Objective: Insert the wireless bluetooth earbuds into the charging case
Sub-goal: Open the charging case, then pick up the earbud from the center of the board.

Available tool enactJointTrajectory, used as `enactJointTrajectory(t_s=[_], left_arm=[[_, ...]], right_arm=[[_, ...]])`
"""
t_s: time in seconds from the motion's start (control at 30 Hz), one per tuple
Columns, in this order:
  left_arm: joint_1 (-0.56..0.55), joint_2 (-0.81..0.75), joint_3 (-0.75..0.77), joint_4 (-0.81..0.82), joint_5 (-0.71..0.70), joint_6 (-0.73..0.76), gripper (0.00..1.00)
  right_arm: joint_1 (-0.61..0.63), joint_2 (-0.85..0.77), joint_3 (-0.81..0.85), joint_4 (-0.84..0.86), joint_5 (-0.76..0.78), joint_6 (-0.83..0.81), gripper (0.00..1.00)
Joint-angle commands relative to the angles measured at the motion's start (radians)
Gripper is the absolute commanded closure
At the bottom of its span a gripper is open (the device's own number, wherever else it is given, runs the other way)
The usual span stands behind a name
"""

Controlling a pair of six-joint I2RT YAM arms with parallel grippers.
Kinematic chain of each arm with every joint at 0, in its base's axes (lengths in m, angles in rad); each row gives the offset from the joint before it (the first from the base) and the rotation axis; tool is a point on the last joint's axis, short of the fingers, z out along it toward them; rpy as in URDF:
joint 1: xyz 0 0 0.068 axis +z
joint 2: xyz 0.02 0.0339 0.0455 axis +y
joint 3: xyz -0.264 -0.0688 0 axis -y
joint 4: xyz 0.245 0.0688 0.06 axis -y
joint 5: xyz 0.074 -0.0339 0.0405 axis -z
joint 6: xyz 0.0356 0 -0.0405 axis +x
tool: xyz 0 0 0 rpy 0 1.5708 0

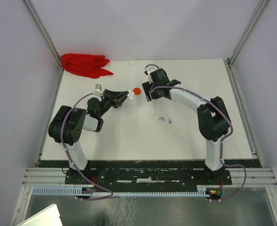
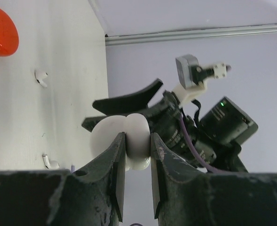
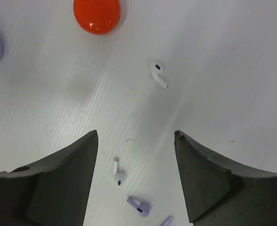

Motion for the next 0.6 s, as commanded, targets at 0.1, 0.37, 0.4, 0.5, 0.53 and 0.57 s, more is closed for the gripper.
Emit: enactJointTrajectory(t_s=[0.1, 0.37, 0.4, 0.5, 0.53, 0.57], left_arm=[[0.012, -0.042, -0.031, 0.117, 0.027, -0.023, 0.97], [0.025, -0.024, -0.042, 0.144, 0.035, -0.035, 0.97], [0.026, -0.022, -0.042, 0.148, 0.035, -0.036, 0.97], [0.028, -0.015, -0.044, 0.154, 0.036, -0.038, 0.97], [0.027, -0.013, -0.045, 0.156, 0.037, -0.039, 0.97], [0.028, -0.011, -0.043, 0.157, 0.037, -0.04, 0.97]], right_arm=[[-0.011, 0.214, 0.296, -0.197, 0.049, -0.062, 0.31], [-0.013, 0.313, 0.384, -0.175, 0.082, -0.07, 0.38], [-0.012, 0.32, 0.384, -0.164, 0.089, -0.071, 0.39], [-0.013, 0.336, 0.39, -0.136, 0.103, -0.076, 0.41], [-0.013, 0.343, 0.392, -0.128, 0.107, -0.077, 0.42], [-0.012, 0.349, 0.397, -0.124, 0.111, -0.079, 0.42]])
